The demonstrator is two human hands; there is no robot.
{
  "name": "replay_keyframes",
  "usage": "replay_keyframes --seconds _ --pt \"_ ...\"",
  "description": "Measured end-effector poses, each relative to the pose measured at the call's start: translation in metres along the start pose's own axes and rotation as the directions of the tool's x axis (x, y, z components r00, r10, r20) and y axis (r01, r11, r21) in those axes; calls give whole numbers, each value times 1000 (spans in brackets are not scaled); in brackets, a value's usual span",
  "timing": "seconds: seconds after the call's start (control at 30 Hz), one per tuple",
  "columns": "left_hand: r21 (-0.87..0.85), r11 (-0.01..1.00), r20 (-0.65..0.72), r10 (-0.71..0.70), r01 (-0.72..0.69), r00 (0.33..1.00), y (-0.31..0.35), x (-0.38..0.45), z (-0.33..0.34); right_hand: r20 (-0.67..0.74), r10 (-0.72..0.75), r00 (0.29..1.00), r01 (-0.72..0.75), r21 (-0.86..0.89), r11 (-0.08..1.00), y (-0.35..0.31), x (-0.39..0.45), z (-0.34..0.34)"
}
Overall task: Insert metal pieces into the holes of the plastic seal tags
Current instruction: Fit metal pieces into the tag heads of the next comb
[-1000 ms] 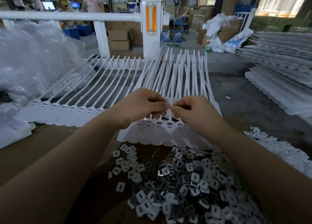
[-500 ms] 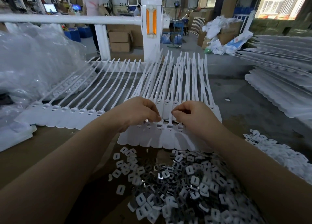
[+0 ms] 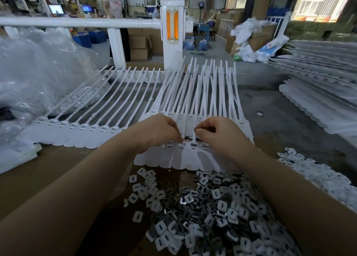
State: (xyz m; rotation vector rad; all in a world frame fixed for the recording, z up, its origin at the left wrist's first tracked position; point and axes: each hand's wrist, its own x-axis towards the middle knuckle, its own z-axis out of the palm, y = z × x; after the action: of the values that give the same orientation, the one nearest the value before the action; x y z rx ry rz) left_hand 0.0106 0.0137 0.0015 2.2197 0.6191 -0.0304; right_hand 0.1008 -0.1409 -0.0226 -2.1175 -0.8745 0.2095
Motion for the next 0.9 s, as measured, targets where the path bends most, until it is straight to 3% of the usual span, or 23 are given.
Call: replay_keyframes --seconds 0.33,0.6,0.73,0.9 --pt "-76 995 12 -64 65 998 1 3 1 11 -11 1000 11 -8 1000 -2 -1 0" --pt "-6 998 -31 -65 65 997 -1 5 6 18 -15 1000 15 -5 1000 -3 -2 0" --pt "131 986 -84 -92 102 992 -5 7 6 22 -16 1000 17 -10 1000 -2 -2 0" --pt "107 987 -88 -114 123 990 -6 6 7 31 -18 999 19 -10 1000 -3 -2 0"
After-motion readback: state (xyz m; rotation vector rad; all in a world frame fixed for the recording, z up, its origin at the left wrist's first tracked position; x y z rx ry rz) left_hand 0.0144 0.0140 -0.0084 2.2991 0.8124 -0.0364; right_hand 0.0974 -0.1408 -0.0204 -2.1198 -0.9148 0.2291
